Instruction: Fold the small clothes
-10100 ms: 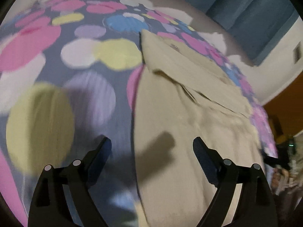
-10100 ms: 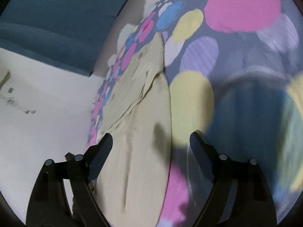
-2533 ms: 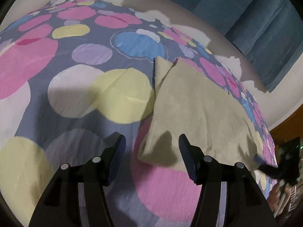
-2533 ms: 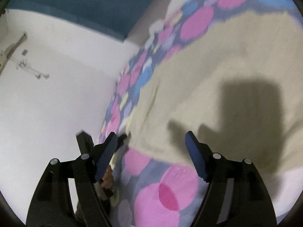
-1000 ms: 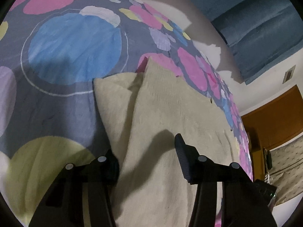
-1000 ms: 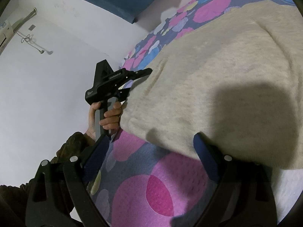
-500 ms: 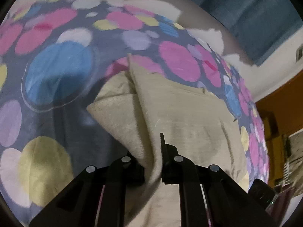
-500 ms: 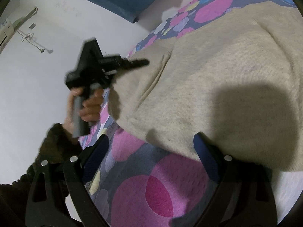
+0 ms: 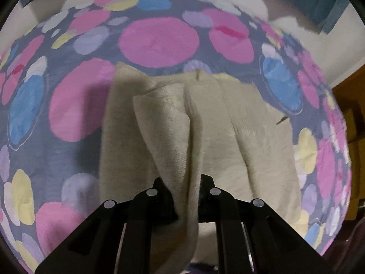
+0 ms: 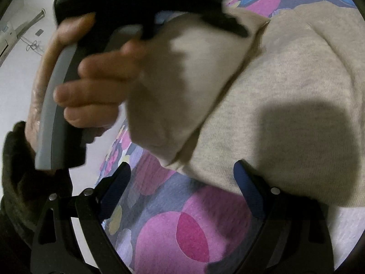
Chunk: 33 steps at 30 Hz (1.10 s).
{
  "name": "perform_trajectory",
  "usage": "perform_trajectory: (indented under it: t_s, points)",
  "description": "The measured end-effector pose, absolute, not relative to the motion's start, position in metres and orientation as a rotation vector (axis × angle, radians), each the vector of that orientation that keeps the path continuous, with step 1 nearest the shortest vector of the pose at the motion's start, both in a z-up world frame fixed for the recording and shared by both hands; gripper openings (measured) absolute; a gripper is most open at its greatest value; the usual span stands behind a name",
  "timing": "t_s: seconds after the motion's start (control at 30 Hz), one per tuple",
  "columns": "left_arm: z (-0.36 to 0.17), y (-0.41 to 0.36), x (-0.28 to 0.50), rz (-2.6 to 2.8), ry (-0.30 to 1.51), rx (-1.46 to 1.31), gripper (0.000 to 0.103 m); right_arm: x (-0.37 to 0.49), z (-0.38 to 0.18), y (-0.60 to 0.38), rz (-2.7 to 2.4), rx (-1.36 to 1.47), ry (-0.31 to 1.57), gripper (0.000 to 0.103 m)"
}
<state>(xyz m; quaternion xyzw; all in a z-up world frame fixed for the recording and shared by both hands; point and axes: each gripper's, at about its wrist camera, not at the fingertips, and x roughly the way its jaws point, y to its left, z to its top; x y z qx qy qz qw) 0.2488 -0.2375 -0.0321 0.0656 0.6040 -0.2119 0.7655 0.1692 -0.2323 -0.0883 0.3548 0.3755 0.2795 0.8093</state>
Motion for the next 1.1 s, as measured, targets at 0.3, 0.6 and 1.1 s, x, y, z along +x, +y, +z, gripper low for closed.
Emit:
perform_trajectory:
  t_s: [0.3,0.6,1.1]
  points:
    - [-0.042,-0.268,0.251,-0.466,1.392,0.138,0.024,0.165,-0.089,-0.238,0.607,0.791,0.798,0.092]
    - [-0.013,-0.276,0.234,-0.625,1.35,0.018,0.028,0.164,-0.093,-0.249,0.626,0.841,0.777,0.092]
    - [-0.01,-0.097,0.178,-0.495,1.099,-0.031,0.044,0.162,-0.109,-0.286,0.72,1.115,0.707,0.091]
